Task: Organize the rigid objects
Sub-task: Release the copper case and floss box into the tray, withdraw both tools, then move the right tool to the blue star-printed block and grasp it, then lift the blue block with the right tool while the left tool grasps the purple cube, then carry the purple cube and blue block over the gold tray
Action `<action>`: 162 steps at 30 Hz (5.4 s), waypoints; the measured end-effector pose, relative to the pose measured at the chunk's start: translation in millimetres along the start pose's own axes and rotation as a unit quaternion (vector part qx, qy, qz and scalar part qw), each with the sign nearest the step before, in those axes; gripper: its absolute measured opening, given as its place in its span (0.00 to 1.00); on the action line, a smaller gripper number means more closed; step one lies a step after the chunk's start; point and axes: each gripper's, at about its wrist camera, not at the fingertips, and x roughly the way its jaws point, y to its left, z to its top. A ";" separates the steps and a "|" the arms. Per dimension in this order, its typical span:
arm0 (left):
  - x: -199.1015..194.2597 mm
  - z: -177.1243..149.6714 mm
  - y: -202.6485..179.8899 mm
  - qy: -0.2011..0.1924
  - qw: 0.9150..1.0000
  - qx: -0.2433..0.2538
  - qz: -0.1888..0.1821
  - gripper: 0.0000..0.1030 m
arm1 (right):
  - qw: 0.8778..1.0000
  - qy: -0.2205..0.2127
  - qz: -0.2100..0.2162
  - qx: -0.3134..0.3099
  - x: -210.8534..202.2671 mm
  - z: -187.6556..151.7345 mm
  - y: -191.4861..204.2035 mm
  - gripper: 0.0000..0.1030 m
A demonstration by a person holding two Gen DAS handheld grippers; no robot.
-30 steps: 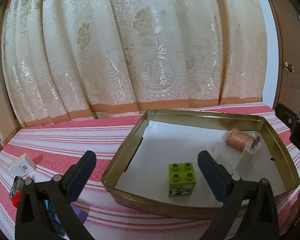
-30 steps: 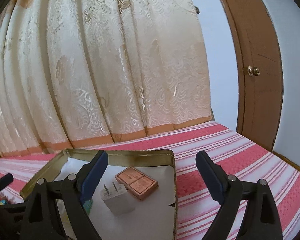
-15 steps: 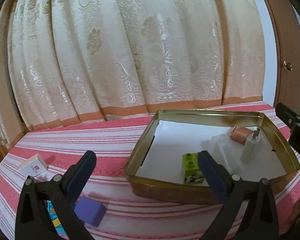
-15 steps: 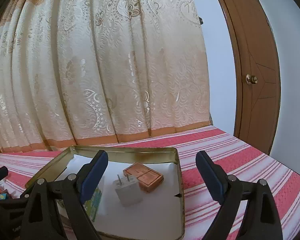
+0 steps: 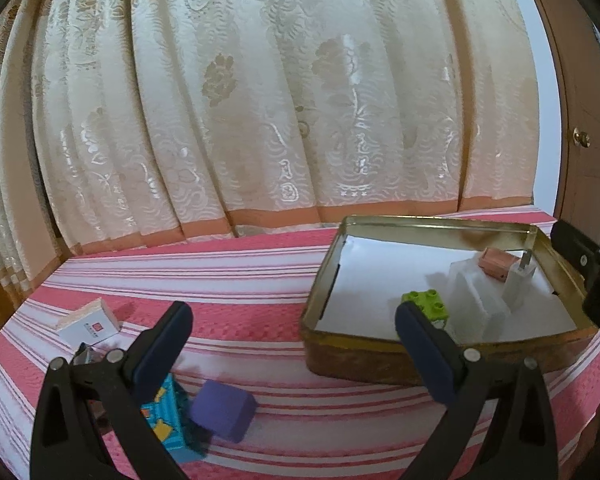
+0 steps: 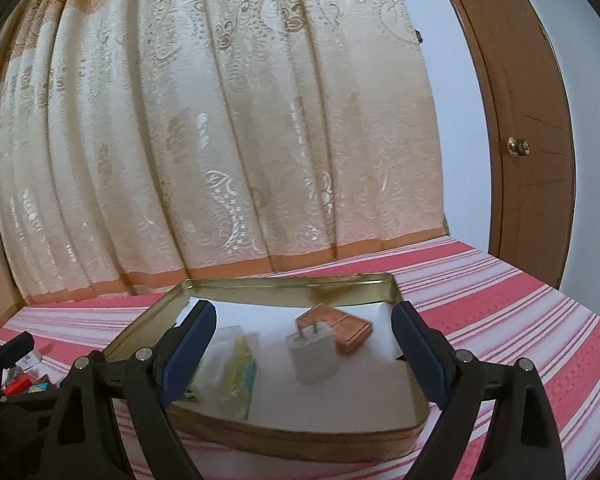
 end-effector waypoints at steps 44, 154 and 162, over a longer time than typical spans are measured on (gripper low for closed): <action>1.2 -38.6 215.9 0.052 0.986 -0.101 0.123 1.00 | 0.955 0.204 0.199 -0.086 15.0 -50.2 169.7 0.63; 25.5 0.3 58.0 0.080 0.994 -0.051 -0.062 0.36 | 0.989 0.055 0.117 -0.066 11.7 5.0 82.8 0.47; 22.3 4.9 27.7 0.060 0.995 -0.037 -0.067 0.30 | 0.994 0.050 0.081 -0.056 18.9 12.9 41.5 0.47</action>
